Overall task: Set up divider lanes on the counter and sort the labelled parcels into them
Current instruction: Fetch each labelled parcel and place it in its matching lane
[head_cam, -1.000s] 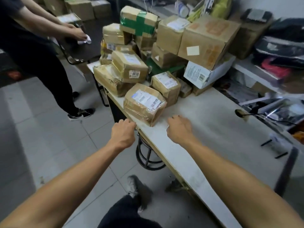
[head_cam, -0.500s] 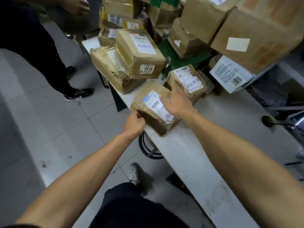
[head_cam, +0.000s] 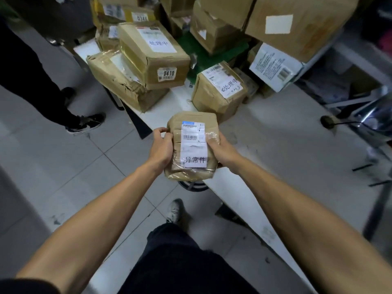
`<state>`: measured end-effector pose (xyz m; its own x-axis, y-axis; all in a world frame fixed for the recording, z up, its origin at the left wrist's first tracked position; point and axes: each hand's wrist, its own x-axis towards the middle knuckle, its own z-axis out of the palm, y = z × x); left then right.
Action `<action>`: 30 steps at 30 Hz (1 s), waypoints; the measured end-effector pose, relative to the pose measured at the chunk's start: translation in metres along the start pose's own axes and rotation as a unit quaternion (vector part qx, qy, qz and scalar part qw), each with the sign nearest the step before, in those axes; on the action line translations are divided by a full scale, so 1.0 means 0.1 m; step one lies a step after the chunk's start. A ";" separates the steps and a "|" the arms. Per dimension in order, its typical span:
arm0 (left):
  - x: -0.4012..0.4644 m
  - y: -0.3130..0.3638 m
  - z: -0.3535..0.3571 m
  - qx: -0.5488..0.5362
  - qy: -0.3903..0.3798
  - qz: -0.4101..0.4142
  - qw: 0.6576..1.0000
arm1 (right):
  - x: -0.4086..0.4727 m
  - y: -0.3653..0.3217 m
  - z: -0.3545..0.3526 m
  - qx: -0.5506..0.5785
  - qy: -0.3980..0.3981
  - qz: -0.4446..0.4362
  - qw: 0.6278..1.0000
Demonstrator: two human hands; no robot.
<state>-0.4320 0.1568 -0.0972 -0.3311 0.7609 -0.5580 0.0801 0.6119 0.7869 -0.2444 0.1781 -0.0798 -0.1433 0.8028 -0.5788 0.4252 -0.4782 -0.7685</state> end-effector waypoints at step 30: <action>-4.98 -0.25 3.87 0.069 -0.427 0.282 0.856 | -5.35 2.99 -2.77 0.112 0.589 0.027 0.800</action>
<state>0.0951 -0.1540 0.0587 0.6007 0.7878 -0.1358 0.1308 0.0708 0.9889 0.2066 -0.2957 0.0758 0.8668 0.4955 -0.0553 0.2133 -0.4689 -0.8571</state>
